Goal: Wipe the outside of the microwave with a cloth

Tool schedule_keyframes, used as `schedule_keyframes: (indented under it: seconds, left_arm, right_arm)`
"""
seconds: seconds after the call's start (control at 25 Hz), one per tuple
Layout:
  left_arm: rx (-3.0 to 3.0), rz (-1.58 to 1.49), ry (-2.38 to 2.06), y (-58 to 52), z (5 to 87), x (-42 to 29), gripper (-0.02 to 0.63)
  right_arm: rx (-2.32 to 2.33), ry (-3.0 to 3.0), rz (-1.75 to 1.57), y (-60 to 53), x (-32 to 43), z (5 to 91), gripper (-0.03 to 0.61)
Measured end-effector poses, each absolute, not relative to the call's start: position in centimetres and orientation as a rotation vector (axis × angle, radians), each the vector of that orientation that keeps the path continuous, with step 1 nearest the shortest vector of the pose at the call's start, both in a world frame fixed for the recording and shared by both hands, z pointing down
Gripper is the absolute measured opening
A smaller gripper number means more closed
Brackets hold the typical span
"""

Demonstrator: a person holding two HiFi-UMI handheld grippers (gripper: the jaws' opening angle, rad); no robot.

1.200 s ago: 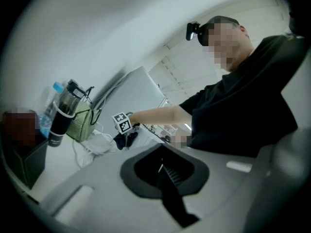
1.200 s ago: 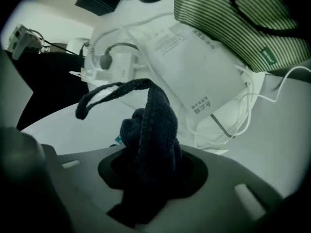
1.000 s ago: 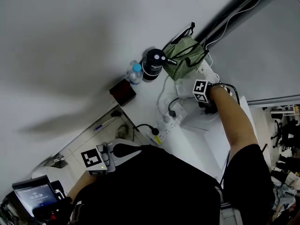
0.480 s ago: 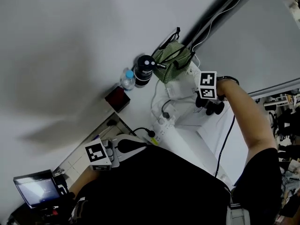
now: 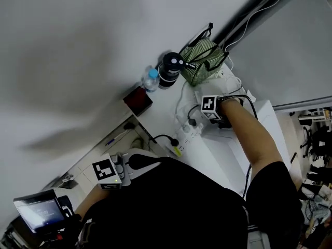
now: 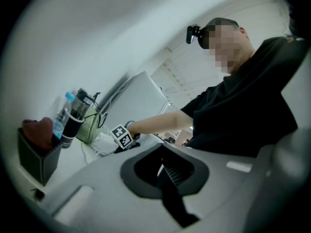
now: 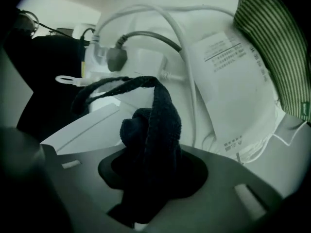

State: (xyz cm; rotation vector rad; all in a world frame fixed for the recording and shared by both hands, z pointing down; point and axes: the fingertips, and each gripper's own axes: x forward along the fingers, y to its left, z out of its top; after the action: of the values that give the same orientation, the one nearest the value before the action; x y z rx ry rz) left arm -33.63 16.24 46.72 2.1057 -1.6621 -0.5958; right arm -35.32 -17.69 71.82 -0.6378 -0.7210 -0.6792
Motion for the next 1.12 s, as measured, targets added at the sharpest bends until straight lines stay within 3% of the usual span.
schedule_keyframes:
  seconds: [0.24,0.6,1.12]
  left_arm:
    - [2.048,-0.605,-1.742,17.9,47.4,-33.9,0.003]
    - [2.265,-0.574,-1.610,14.8,44.5,-33.1,0.003]
    - [2.099,-0.638,-1.739,18.1,46.7,-34.7,0.003]
  right_arm:
    - [-0.646,-0.764,-0.634,-17.6,-35.3,74.3,0.138]
    - [-0.921,-0.834,-0.528,-10.1,-33.5,57.7,0.144]
    - [-0.733,-0.754,-0.554,-10.5,-32.7,73.6,0.140]
